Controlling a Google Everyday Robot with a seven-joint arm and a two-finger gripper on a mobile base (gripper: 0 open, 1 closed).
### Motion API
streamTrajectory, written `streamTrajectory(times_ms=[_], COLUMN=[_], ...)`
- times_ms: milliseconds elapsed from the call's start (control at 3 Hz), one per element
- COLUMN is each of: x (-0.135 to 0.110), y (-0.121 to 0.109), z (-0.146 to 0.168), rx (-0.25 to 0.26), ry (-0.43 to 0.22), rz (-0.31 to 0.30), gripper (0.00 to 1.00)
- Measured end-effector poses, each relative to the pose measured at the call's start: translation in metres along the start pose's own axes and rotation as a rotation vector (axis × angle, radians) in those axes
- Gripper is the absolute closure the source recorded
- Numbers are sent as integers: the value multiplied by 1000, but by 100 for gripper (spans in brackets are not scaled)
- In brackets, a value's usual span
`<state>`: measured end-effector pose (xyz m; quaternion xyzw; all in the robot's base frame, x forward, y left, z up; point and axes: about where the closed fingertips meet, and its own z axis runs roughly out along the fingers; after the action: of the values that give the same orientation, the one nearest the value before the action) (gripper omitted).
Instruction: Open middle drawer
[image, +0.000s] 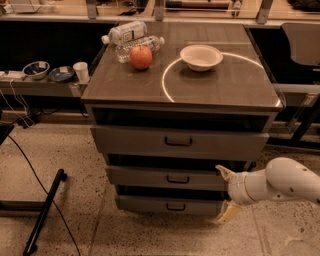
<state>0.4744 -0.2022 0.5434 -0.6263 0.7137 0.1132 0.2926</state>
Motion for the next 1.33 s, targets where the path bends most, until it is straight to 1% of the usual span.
streamTrajectory(times_ms=[333, 667, 1000, 1333], x=[25, 42, 45, 54], y=[-12, -29, -44, -61], z=[44, 80, 96, 110], rx=[14, 12, 2, -11], ry=[15, 47, 69, 92], rz=[-25, -55, -68, -47], gripper=[0, 0, 0, 9])
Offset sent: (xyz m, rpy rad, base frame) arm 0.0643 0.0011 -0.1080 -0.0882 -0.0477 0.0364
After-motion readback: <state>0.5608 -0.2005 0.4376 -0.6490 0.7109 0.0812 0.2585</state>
